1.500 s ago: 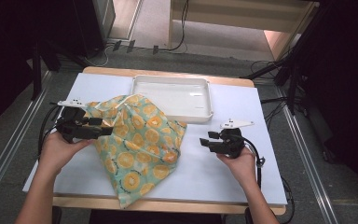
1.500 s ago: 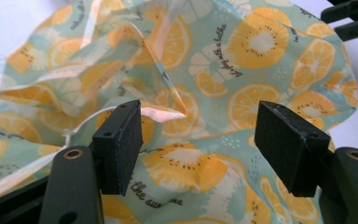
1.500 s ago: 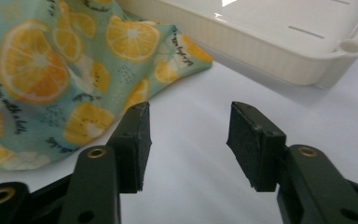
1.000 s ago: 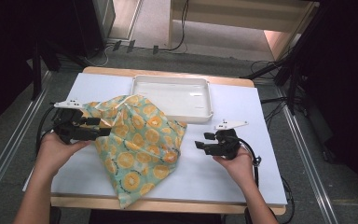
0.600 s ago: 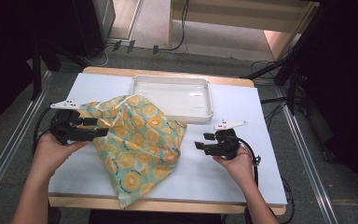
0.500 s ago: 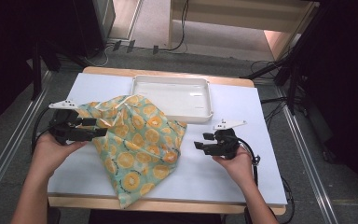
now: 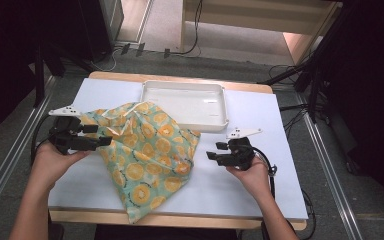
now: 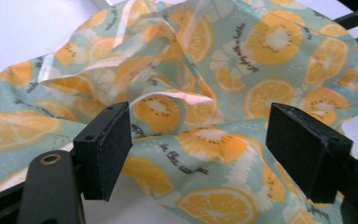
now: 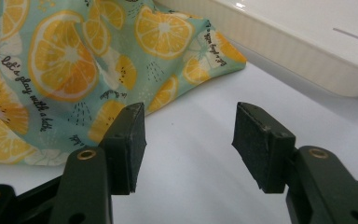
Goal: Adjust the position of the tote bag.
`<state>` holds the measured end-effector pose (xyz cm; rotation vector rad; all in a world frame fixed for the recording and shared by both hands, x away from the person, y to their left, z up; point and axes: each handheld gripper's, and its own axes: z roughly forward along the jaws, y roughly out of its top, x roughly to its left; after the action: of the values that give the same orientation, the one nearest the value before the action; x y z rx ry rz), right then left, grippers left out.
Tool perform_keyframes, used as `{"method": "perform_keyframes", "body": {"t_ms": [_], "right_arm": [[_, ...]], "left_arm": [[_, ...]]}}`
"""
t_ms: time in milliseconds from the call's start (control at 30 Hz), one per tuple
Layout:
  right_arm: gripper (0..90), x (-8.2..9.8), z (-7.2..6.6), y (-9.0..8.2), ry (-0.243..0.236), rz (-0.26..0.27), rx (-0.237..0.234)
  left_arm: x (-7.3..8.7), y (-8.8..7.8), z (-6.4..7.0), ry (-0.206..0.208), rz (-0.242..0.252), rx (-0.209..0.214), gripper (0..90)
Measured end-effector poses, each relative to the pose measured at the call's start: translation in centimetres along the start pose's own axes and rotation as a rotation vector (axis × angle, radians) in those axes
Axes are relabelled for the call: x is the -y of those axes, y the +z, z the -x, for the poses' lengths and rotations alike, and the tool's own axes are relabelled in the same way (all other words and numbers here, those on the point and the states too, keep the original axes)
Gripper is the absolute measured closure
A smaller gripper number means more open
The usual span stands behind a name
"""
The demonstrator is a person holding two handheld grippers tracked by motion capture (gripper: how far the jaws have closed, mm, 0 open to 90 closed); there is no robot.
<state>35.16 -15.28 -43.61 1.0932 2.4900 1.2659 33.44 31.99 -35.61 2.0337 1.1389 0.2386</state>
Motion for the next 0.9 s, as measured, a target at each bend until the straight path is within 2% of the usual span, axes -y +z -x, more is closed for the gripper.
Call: {"method": "perform_keyframes", "body": {"t_ms": [200,267,467,500,733,833,900], "right_arm": [[45.6,0.1,-0.3,0.3,-0.02,-0.012,0.009],[45.6,0.1,-0.4,0.4,-0.017,-0.017,0.007],[45.7,0.1,-0.2,0.3,-0.015,-0.014,0.006],[45.8,0.1,-0.2,0.2,-0.012,-0.012,0.01],[45.8,0.2,-0.2,0.2,-0.011,-0.014,0.015],[45.8,0.3,-0.2,0.2,-0.012,-0.013,0.02],[45.9,0.4,-0.2,0.1,-0.013,-0.013,0.022]], "left_arm": [[-0.8,0.7,-0.4,0.001,-0.009,0.006,14.8],[-1.5,1.0,-0.7,-0.004,-0.009,0.008,14.2],[-3.2,1.7,-1.1,0.003,-0.012,0.002,14.5],[-3.7,1.9,-1.5,0.004,-0.017,-0.014,14.5],[-4.9,2.9,-2.3,0.008,-0.025,-0.023,15.3],[-5.3,3.5,-2.9,-0.008,-0.024,-0.013,15.8],[-5.7,4.1,-3.4,-0.009,-0.031,-0.03,16.2]]}}
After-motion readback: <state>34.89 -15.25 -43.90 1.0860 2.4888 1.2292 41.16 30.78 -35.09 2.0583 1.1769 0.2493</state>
